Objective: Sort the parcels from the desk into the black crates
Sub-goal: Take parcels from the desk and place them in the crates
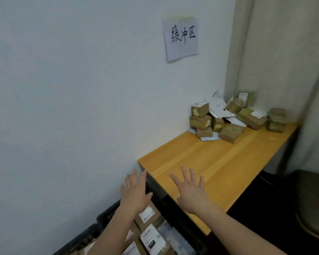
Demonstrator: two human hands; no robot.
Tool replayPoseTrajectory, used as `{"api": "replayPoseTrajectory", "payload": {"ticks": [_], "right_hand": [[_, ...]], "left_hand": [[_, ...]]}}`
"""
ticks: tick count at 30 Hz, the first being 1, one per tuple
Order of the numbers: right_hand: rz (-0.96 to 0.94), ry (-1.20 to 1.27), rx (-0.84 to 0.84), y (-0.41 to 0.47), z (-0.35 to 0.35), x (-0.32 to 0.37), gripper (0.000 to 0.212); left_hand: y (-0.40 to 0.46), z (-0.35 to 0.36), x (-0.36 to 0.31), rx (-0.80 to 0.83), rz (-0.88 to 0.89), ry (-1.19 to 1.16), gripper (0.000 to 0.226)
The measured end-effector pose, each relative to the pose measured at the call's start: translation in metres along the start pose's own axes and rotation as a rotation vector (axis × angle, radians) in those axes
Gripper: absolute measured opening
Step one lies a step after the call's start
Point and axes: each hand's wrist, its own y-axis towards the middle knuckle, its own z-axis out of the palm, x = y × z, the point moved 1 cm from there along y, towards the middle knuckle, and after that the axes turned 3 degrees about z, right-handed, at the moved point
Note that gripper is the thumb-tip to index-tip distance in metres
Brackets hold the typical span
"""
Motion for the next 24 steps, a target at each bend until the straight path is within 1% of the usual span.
{"api": "replayPoseTrajectory", "payload": {"ticks": [3,7,11,15,20,24], "right_hand": [[0.083,-0.001,-0.045,0.005,-0.029,-0.091,0.091],[0.251,0.007,-0.071,0.007,-0.066,-0.208,0.091],[0.337,0.024,-0.086,0.010,-0.101,-0.298,0.090],[0.375,0.069,-0.135,0.018,-0.114,-0.355,0.089],[0.404,0.117,-0.072,0.043,-0.107,-0.405,0.087],[0.426,0.117,-0.056,0.080,-0.112,-0.442,0.088]], "left_hand": [[0.038,0.004,-0.087,0.020,0.058,0.000,0.080],[0.079,0.008,-0.206,0.048,0.177,-0.030,0.080],[0.112,0.003,-0.300,0.098,0.306,-0.069,0.082],[0.146,0.002,-0.360,0.093,0.377,-0.031,0.083],[0.199,0.010,-0.402,0.114,0.409,-0.006,0.083],[0.257,0.025,-0.438,0.149,0.423,-0.026,0.085]]}}
